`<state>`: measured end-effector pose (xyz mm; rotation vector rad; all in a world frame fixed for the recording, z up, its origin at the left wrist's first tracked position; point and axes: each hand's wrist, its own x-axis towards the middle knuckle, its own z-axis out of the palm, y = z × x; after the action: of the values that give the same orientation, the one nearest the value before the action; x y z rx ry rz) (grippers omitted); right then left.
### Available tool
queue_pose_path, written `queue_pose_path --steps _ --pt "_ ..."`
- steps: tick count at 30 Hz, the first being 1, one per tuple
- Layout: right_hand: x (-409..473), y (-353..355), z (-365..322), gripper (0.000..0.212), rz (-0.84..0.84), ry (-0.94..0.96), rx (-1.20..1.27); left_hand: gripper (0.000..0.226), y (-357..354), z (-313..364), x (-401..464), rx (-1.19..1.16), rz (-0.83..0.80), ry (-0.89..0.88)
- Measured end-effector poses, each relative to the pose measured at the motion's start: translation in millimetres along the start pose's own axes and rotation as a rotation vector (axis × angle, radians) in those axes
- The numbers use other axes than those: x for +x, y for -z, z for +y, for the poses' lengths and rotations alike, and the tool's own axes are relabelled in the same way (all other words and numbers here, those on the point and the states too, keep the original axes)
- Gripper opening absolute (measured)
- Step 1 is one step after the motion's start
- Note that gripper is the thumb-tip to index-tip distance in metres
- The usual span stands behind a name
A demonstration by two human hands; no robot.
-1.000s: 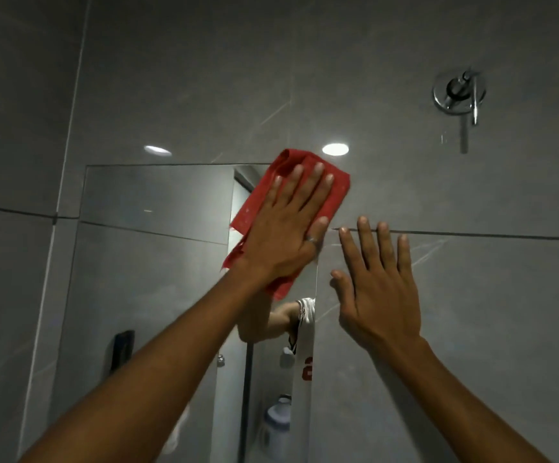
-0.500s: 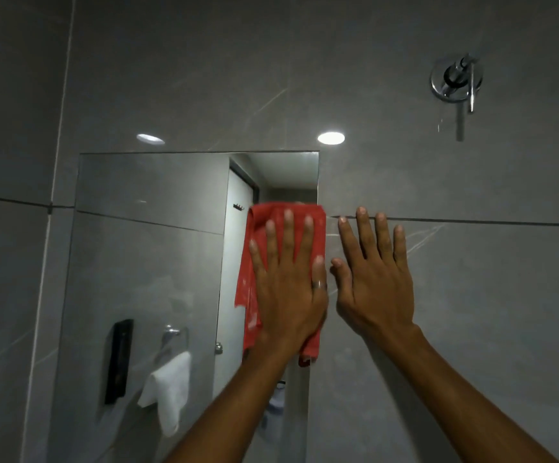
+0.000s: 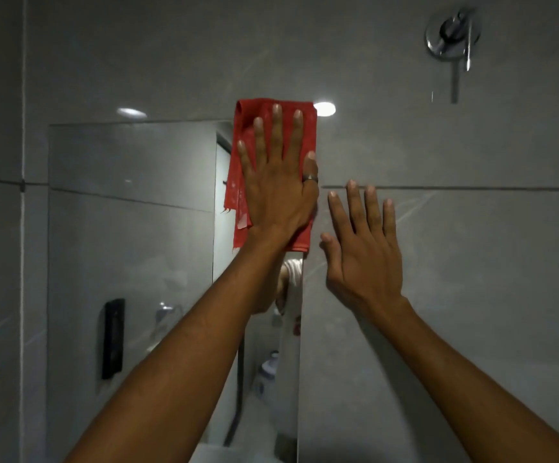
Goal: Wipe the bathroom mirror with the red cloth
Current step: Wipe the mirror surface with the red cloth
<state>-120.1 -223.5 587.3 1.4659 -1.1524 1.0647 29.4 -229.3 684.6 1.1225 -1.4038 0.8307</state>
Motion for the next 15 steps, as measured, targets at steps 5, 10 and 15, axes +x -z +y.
queue_pose_path --steps 5,10,15 --pt "-35.4 -5.3 -10.3 0.066 0.007 0.009 0.021 0.064 -15.3 -11.9 -106.9 -0.049 0.001 -0.023" --pt "-91.6 -11.5 -19.5 0.067 -0.056 0.003 0.021 0.066 -31.7 -20.7 -231.0 -0.072 -0.058 -0.008" --pt "-151.6 -14.5 -30.5 0.070 -0.168 -0.020 0.027 0.066 -43.5 -33.6 -354.5 -0.107 -0.120 -0.022"
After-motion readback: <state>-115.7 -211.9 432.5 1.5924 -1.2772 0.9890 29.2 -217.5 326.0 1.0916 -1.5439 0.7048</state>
